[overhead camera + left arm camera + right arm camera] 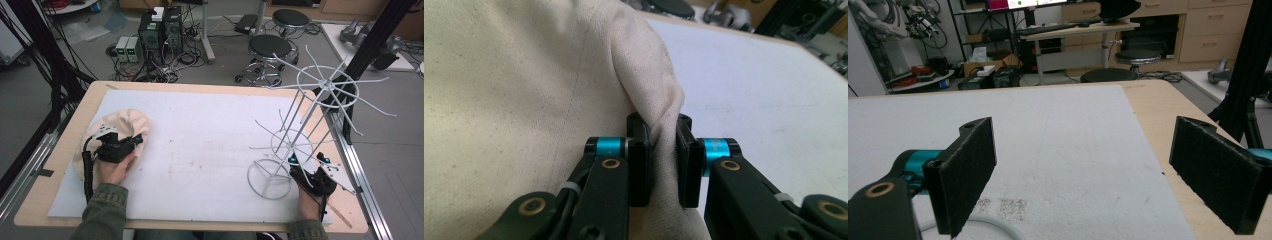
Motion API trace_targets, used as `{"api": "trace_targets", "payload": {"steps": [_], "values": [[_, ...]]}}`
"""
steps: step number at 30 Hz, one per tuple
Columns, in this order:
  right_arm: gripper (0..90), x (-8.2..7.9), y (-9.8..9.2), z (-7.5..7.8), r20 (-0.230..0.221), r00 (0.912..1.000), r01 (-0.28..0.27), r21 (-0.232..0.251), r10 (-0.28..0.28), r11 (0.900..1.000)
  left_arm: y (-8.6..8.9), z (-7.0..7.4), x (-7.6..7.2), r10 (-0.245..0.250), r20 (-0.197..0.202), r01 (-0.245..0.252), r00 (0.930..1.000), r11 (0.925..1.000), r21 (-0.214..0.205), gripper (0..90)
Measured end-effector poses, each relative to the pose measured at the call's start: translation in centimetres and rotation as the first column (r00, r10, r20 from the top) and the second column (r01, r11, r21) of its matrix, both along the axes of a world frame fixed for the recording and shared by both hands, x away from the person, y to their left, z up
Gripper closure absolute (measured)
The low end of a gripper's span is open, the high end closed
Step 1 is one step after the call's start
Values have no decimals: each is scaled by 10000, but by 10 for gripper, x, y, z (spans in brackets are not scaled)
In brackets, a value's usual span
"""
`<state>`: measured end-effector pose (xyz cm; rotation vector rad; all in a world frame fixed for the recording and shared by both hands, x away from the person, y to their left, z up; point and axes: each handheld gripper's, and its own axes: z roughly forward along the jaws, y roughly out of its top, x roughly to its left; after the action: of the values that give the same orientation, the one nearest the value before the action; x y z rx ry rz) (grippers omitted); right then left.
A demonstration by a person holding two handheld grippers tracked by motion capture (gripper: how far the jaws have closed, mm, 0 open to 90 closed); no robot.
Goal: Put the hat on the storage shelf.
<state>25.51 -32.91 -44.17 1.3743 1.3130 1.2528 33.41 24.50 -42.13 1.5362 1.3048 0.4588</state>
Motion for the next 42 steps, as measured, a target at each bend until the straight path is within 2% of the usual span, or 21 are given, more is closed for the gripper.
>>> {"api": "trace_targets", "payload": {"steps": [7,10,11,12,13,15,16,17,18,19,22,23,31,32,34,35,36,37,40,41,42], "values": [[105,0,0,0,-14,10000,-2,-62,2,10000,2,10,-7,-615,896,655,9941,9969,-426,793],[105,0,1,0,-79,10000,5,-32,-6,10000,4,21,-11,-1383,1504,1479,9789,9875,-549,792],[105,0,1,0,-61,10000,-3,-33,2,10000,4,21,-11,-1383,1504,1479,9789,9875,-549,792],[105,0,1,0,-60,10000,-5,-29,4,10000,5,30,-14,-1726,1917,1879,9661,9801,-642,790],[105,0,1,0,-60,10000,-5,-25,5,10000,5,30,-14,-1726,1917,1879,9661,9801,-642,790],[105,0,0,0,-49,10000,-38,-87,38,10000,9,44,-20,-2012,2664,2305,9426,9695,-836,789],[105,0,0,0,-49,10000,-38,-87,38,10000,9,44,-20,-2012,2664,2305,9426,9695,-836,789],[105,0,0,0,-67,10000,-35,-91,35,10000,10,50,-23,-2125,2932,2501,9321,9633,-970,789],[105,0,0,0,-41,10000,-25,-79,24,10000,11,55,-25,-2267,3129,2723,9223,9559,-1101,789],[105,0,0,0,-62,10000,-36,-108,35,9999,12,63,-28,-2524,3426,3119,9049,9411,-1306,789],[105,0,1,0,-19,10000,-31,-84,31,10000,11,75,-33,-2865,3847,3611,8774,9225,-1364,788],[105,0,1,0,-27,10000,-32,-80,32,10000,11,75,-33,-2865,3847,3611,8774,9225,-1364,789],[105,-1,0,0,-9,10000,26,-147,-27,9999,-1,102,-43,-3551,4578,4430,8150,8912,-973,787],[105,-1,1,0,-2,10000,45,-116,-45,9999,-1,102,-43,-3551,4578,4430,8150,8912,-973,787],[105,-2,0,1,16,10000,40,-178,-40,9998,-5,109,-46,-3721,4774,4695,7960,8773,-991,787],[105,-2,0,1,8,10000,35,-189,-35,9998,-10,114,-48,-3876,4950,4924,7776,8650,-962,787],[105,-2,1,1,-35,10000,22,-142,-23,9999,-10,114,-48,-3876,4950,4924,7776,8650,-962,786],[105,-1,1,1,-8,10000,23,-214,-23,9998,-18,121,-51,-4031,5198,5209,7532,8480,-972,784],[105,-1,2,0,-34,10000,-26,-244,25,9997,-30,132,-53,-4275,5524,5607,7156,8232,-893,782],[105,-1,2,0,-34,10000,-26,-244,25,9997,-30,132,-53,-4275,5524,5607,7156,8232,-893,783],[105,-1,2,1,8,10000,-7,-268,7,9996,-38,138,-53,-4427,5647,5760,6965,8142,-722,782]]}}
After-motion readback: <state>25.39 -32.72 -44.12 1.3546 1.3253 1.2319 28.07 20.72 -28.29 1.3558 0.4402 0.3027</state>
